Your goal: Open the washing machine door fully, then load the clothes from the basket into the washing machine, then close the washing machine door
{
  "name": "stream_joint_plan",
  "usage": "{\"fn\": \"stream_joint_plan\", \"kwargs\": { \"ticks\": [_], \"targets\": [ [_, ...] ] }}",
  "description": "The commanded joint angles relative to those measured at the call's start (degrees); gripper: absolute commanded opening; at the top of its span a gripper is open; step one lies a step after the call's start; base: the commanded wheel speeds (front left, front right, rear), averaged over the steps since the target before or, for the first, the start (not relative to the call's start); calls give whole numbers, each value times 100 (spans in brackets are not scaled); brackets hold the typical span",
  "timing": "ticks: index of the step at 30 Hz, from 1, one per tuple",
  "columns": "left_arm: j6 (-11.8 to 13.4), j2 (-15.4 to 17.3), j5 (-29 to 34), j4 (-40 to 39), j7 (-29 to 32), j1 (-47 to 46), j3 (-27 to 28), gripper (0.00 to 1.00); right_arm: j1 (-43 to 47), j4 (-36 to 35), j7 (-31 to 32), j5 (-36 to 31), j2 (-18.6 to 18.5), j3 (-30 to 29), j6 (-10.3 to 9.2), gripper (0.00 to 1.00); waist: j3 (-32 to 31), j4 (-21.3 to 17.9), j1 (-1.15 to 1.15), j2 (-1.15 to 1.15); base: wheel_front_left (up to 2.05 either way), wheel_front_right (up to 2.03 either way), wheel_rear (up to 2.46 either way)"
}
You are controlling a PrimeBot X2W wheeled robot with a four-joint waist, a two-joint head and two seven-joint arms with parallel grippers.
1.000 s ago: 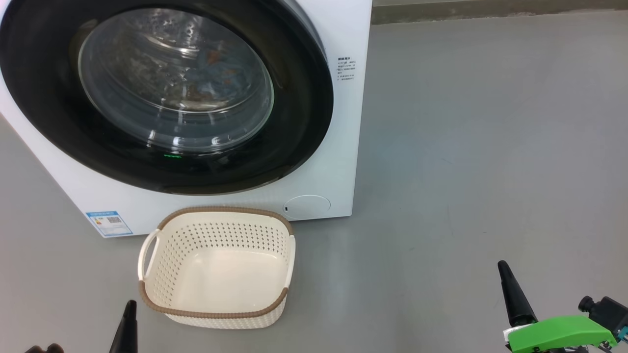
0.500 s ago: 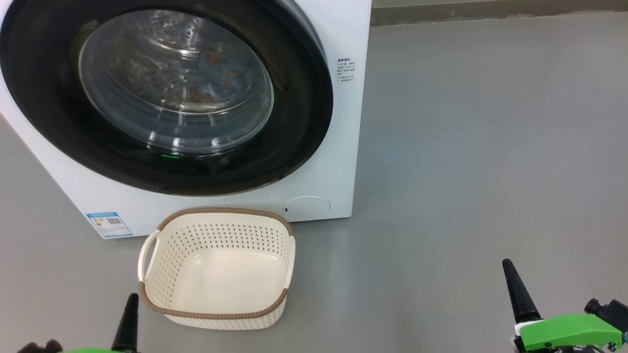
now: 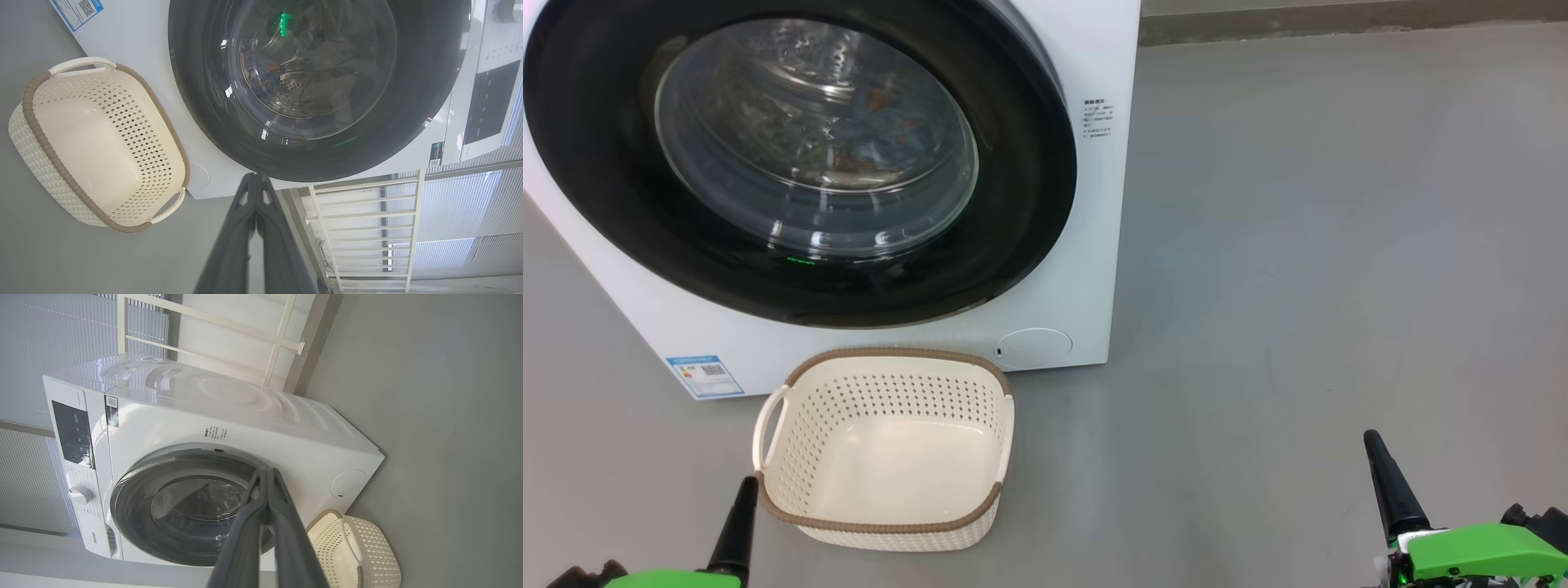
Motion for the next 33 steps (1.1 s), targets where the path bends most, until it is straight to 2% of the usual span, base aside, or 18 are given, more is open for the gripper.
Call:
{"fn": "stream_joint_plan", "kwargs": {
  "ticks": [1, 23, 33],
  "targets": [
    [-9, 56, -207, -97, 66, -286, 169, 0, -281, -165, 61, 233, -55, 60, -27, 0, -3, 0, 0, 0, 0, 0, 0],
    [-11, 32, -1534, 6, 421, -491, 238, 0, -338, -172, 425, 1554, -49, -48, -33, 0, -33, -6, 0, 0, 0, 0, 0],
    [-11, 30, -1566, 9, 432, -497, 242, 0, -341, -171, 446, 1575, -39, -65, -33, 0, -34, -7, 0, 0, 0, 0, 0]
  ]
}}
